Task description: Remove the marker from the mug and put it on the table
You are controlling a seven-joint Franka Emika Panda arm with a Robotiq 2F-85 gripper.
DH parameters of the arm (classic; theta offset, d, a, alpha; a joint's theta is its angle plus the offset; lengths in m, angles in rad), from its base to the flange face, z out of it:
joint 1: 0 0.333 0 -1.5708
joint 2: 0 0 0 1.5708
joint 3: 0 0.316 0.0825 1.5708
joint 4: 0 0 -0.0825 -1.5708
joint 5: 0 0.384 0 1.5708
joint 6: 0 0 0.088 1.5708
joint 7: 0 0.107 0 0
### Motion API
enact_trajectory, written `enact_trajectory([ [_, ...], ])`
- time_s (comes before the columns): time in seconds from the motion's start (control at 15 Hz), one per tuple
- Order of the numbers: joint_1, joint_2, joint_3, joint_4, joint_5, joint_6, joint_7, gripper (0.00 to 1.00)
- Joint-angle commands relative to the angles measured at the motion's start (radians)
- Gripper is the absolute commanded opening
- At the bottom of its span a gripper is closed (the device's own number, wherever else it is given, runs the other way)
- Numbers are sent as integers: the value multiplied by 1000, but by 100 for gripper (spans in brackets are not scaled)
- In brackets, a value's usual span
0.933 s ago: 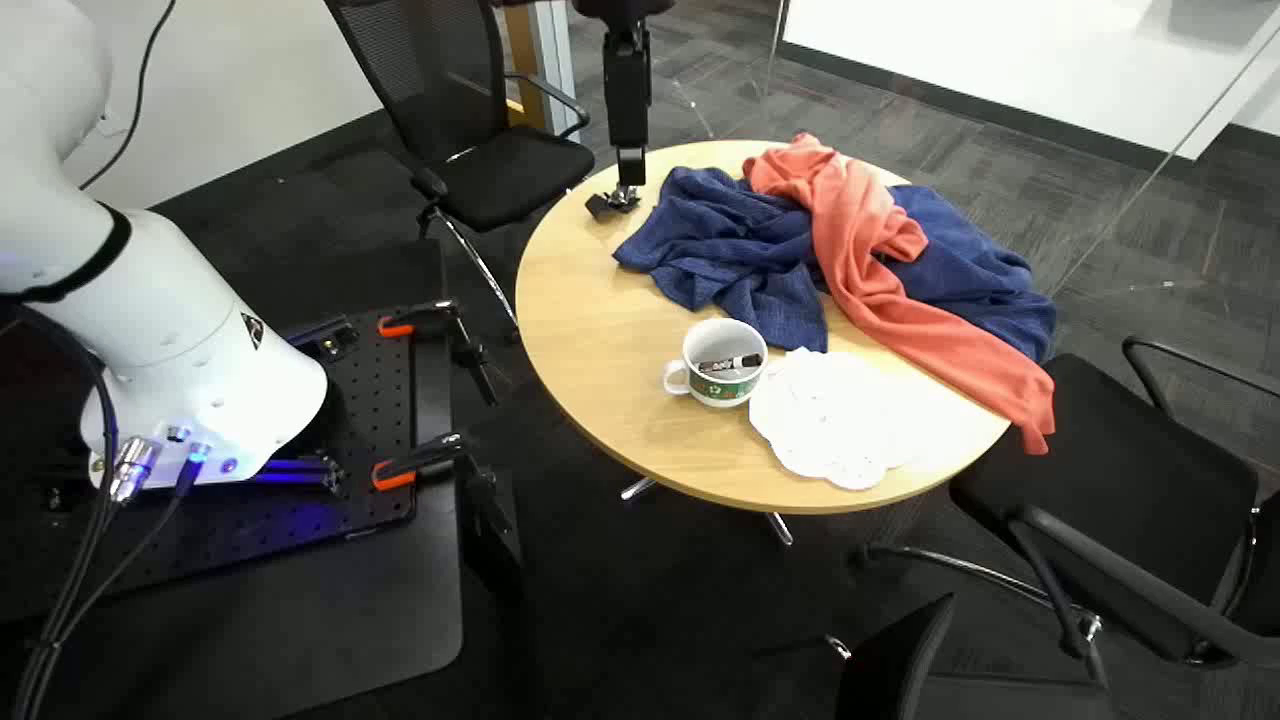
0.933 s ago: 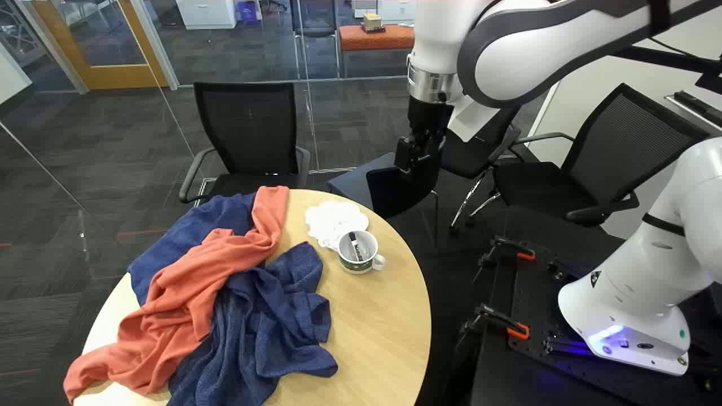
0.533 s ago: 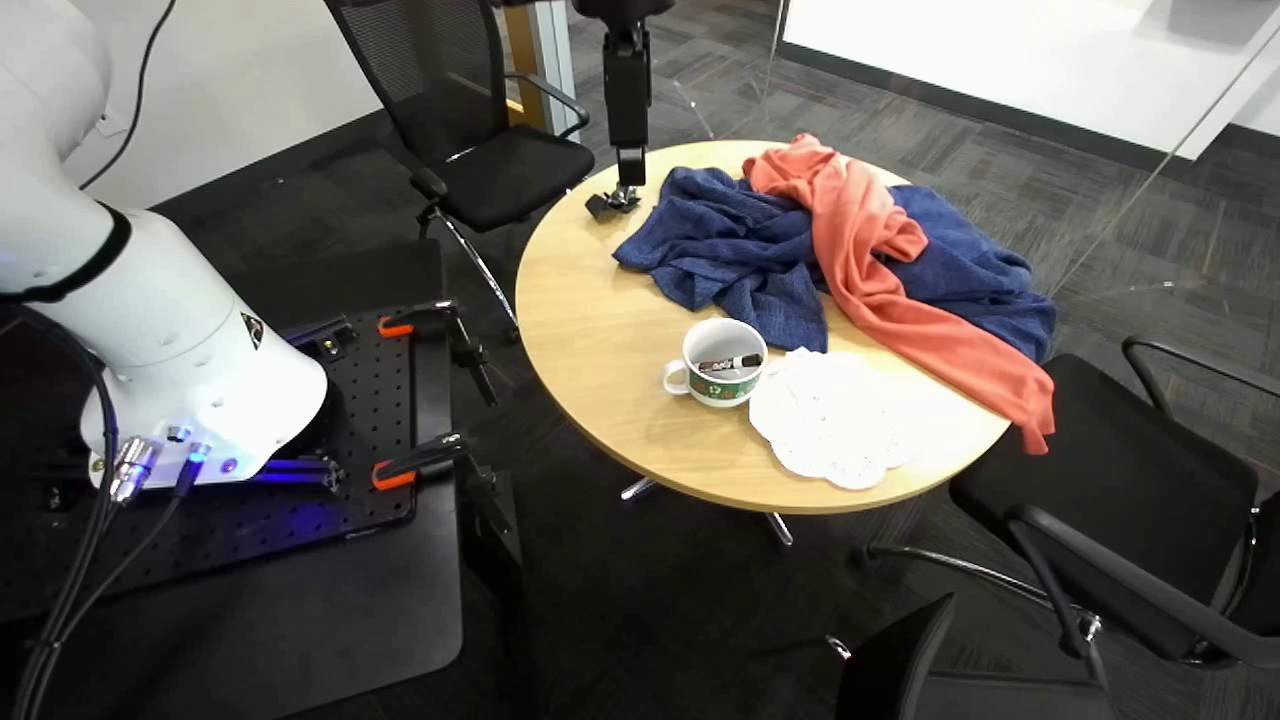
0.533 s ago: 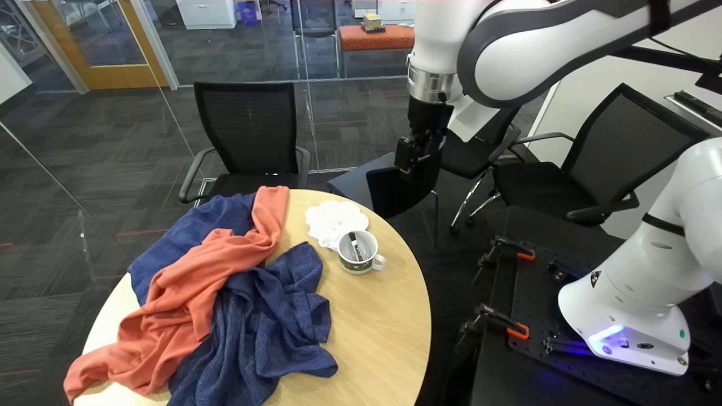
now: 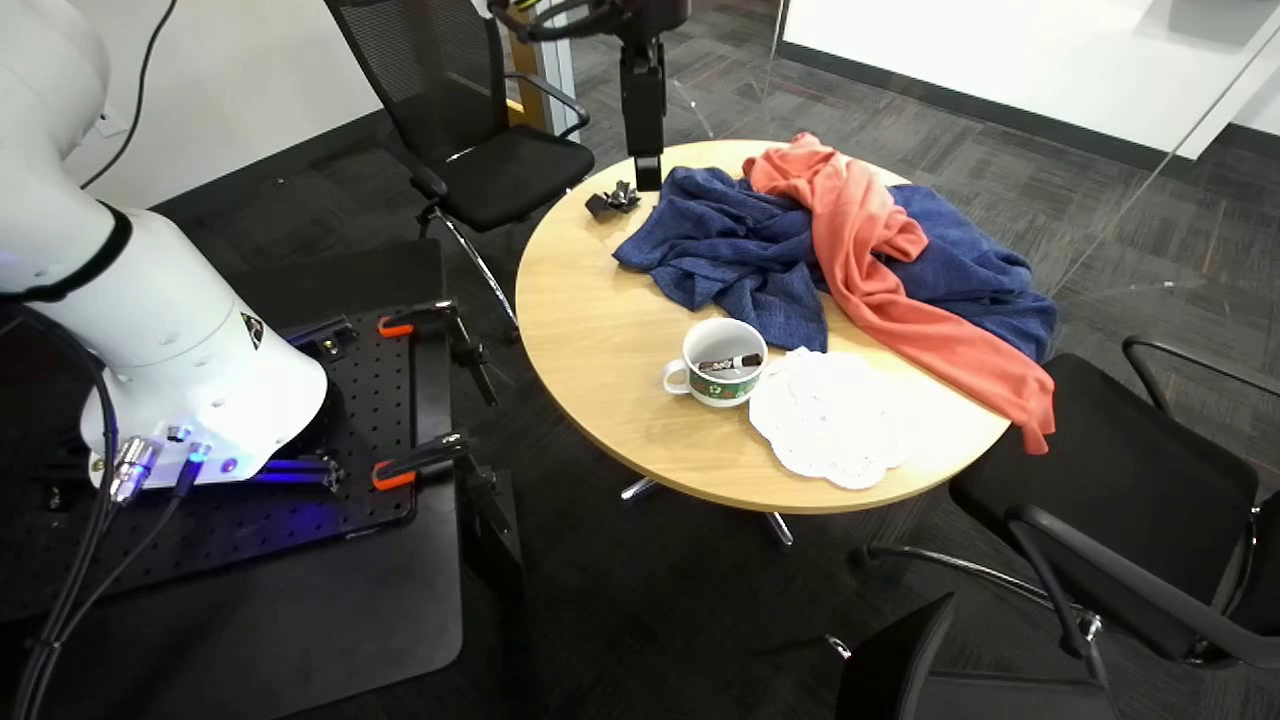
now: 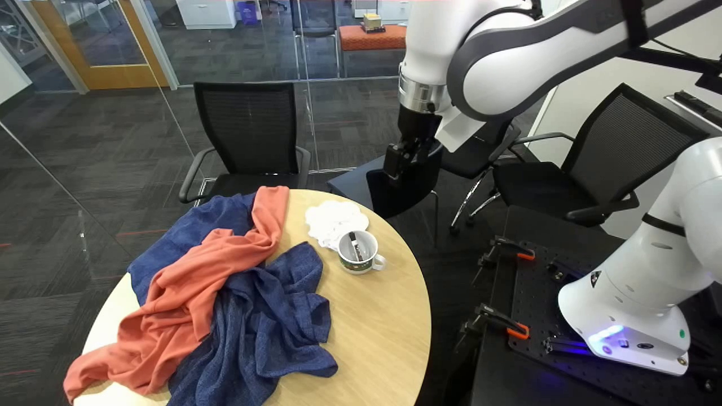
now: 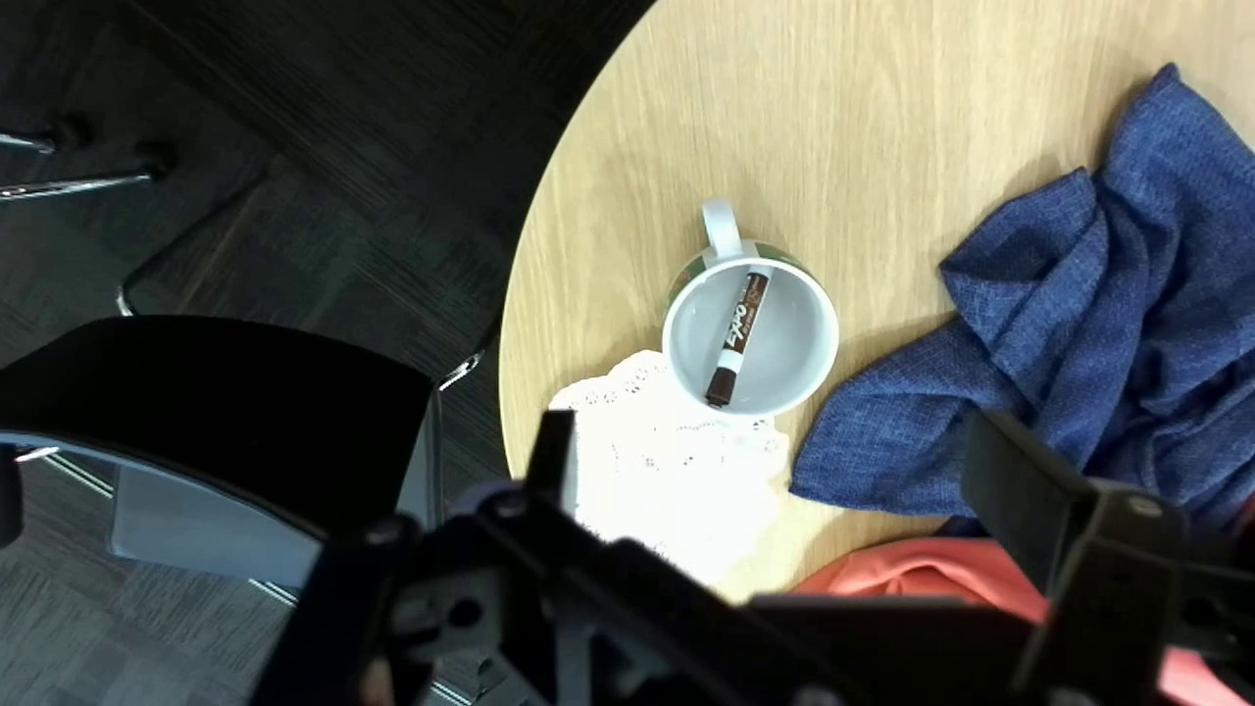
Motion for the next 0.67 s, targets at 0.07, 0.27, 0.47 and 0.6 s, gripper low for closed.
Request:
enact_trajectory([
  [0.07, 12, 159, 17, 26, -7, 182, 127, 100],
  [0.27, 23, 270, 12, 34, -52, 312, 232, 100],
  [0.47, 55, 381, -18, 55, -103, 404, 340, 100],
  [0.6, 89, 444, -49, 71, -123, 446, 396, 100],
])
